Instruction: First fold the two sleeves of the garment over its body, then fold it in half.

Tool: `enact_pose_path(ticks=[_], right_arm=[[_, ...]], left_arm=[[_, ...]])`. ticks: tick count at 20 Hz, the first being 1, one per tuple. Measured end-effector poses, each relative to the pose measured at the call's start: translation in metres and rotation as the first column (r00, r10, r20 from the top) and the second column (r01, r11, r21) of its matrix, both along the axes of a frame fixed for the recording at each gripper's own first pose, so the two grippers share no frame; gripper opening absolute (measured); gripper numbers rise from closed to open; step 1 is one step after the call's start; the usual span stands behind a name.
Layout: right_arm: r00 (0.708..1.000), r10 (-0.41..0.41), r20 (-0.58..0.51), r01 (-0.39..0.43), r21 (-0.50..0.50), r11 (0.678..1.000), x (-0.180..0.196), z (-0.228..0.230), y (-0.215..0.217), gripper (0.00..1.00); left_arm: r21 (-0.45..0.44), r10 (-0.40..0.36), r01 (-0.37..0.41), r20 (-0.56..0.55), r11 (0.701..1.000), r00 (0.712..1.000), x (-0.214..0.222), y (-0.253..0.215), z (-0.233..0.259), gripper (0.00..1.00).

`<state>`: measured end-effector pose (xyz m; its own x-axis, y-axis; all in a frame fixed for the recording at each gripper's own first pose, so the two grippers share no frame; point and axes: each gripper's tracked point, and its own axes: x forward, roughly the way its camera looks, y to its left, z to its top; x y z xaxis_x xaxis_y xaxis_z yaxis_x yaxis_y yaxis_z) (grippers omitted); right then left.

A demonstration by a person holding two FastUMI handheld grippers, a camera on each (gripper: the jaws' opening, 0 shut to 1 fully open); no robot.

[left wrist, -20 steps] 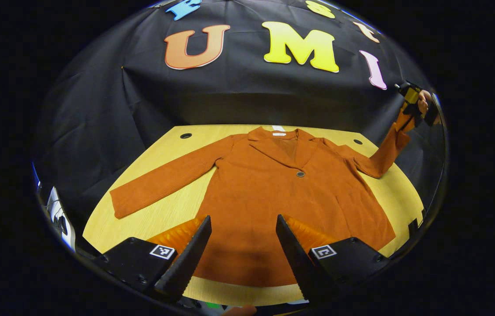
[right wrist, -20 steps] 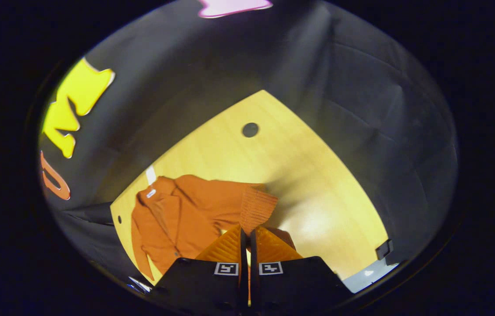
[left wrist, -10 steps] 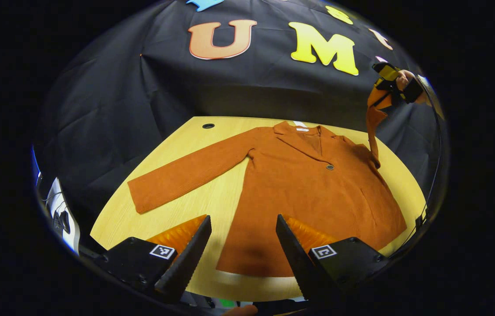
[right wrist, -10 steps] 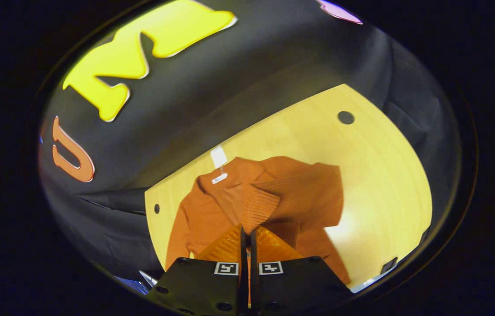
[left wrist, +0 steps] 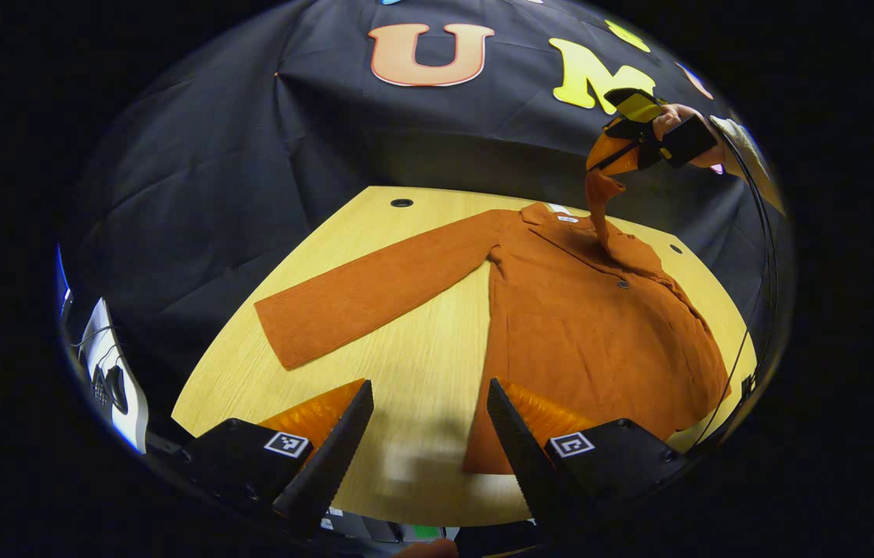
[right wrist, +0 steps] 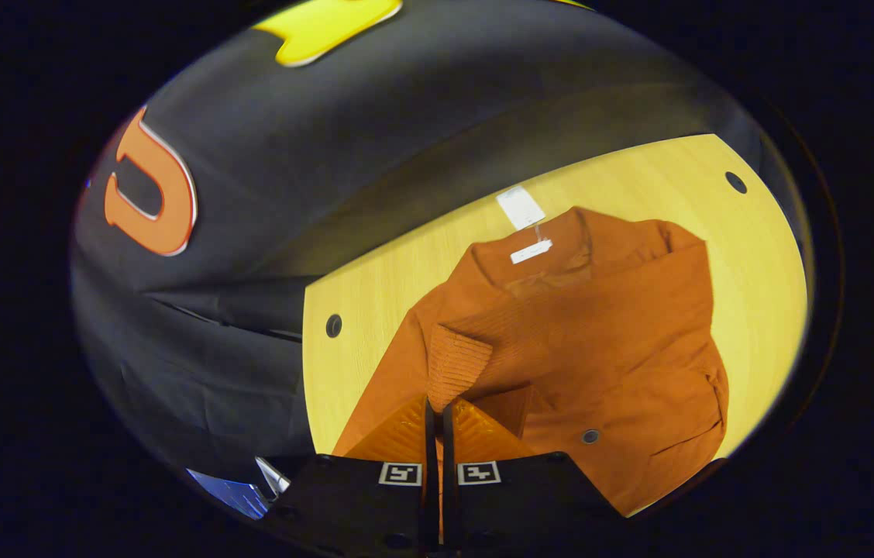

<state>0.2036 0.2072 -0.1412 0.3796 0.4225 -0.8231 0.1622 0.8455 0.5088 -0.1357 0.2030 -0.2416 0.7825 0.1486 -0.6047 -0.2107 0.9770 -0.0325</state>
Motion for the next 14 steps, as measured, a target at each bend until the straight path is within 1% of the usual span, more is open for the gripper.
enact_pose_path(ticks=[1, 4, 6, 10, 13, 14], right_arm=[[1.000, 0.004, -0.013, -0.004, 0.004, 1.000, -0.001, -0.007, 0.014, 0.02], [0.998, 0.016, -0.056, -0.017, -0.027, 0.999, -0.003, -0.039, 0.043, 0.02], [0.996, 0.019, -0.086, -0.023, -0.040, 0.999, -0.004, -0.054, 0.055, 0.02], [0.992, 0.046, -0.117, -0.050, -0.034, 0.998, -0.003, -0.073, 0.069, 0.03], [0.994, 0.020, -0.112, -0.024, -0.030, 0.999, 0.006, -0.080, 0.076, 0.06], [0.993, 0.013, -0.117, -0.016, -0.028, 0.999, 0.007, -0.084, 0.078, 0.09]], left_arm=[[-0.010, 0.008, -0.008, -0.002, 1.000, 1.000, -0.002, 0.003, -0.002, 0.97], [-0.029, 0.029, -0.030, -0.016, 0.999, 0.999, -0.008, 0.012, -0.008, 0.96], [-0.031, 0.054, -0.054, -0.020, 0.998, 0.998, -0.015, 0.021, -0.010, 0.97], [-0.041, 0.091, -0.092, -0.033, 0.995, 0.995, -0.026, 0.032, -0.013, 0.97], [-0.038, 0.105, -0.107, -0.037, 0.994, 0.994, -0.033, 0.039, -0.014, 0.97], [-0.035, 0.110, -0.112, -0.041, 0.993, 0.993, -0.035, 0.041, -0.015, 0.97]])
